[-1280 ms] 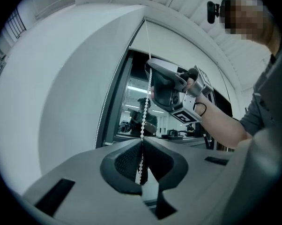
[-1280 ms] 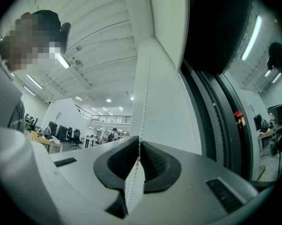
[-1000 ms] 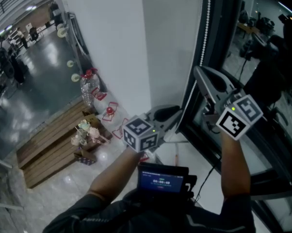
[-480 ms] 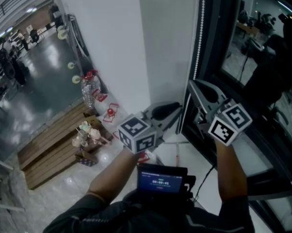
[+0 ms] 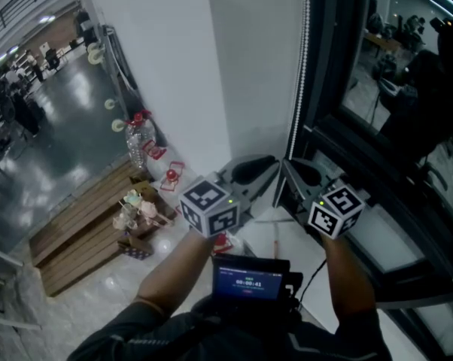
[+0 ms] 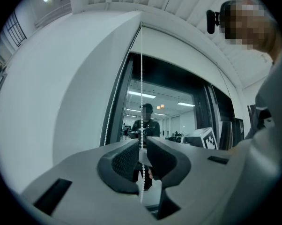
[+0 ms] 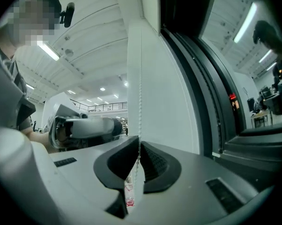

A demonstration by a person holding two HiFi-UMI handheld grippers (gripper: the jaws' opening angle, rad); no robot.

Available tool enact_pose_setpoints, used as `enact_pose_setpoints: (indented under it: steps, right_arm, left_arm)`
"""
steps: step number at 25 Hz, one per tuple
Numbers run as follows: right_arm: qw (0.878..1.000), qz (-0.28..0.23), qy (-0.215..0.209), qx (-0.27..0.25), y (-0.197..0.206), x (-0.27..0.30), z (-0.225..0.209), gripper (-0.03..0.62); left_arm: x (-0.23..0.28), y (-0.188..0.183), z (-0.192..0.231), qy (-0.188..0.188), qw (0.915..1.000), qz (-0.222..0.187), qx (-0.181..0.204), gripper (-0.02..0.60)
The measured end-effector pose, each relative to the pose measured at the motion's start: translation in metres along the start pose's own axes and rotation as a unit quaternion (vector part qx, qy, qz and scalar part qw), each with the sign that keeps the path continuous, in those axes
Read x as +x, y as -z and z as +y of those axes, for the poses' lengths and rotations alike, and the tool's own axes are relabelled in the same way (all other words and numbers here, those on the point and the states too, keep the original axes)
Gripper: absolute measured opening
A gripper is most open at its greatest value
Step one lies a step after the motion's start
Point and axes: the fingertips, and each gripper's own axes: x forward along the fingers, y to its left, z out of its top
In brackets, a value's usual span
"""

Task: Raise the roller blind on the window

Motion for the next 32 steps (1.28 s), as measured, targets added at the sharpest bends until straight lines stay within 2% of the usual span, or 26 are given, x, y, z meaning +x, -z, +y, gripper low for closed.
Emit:
enact_pose_setpoints:
  steps: [8, 14, 18, 24, 25, 28, 32]
  right_arm:
    - [1.0, -0.003, -0.004, -0.007, 0.016, -0.001, 0.015, 0.011]
    - [1.0, -0.007, -0.014, -0.007, 0.014, 0.001, 0.021, 0.011]
    - [1.0, -0.011, -0.012, -0.004, 0.015, 0.0, 0.02, 0.011]
    - [1.0, -0.011, -0.014, -0.002, 0.015, 0.001, 0.023, 0.011]
    - [1.0, -0.012, -0.014, -0.001, 0.015, 0.0, 0.024, 0.011]
    - [1.0, -0.014, -0.013, 0.001, 0.014, -0.001, 0.022, 0.011]
    - [1.0, -0.009, -0.01, 0.01, 0.02, -0.001, 0.021, 0.011]
  left_arm:
    - [0.007, -0.013, 0.001, -0.004, 0.9999, -0.01, 0.008, 0.054]
    - [0.021, -0.075, -0.001, -0.001, 0.9976, -0.05, 0.047, 0.054]
    - [0.037, -0.104, 0.0, -0.003, 0.9959, -0.056, 0.072, 0.054]
    - [0.05, -0.106, -0.003, 0.006, 0.9966, -0.045, 0.068, 0.05]
    - [0.05, -0.107, -0.004, 0.01, 0.9967, -0.045, 0.067, 0.023]
    - [0.049, -0.107, -0.007, 0.021, 0.9966, -0.046, 0.065, 0.016]
    - [0.046, -0.101, -0.006, 0.014, 0.995, -0.044, 0.088, 0.015]
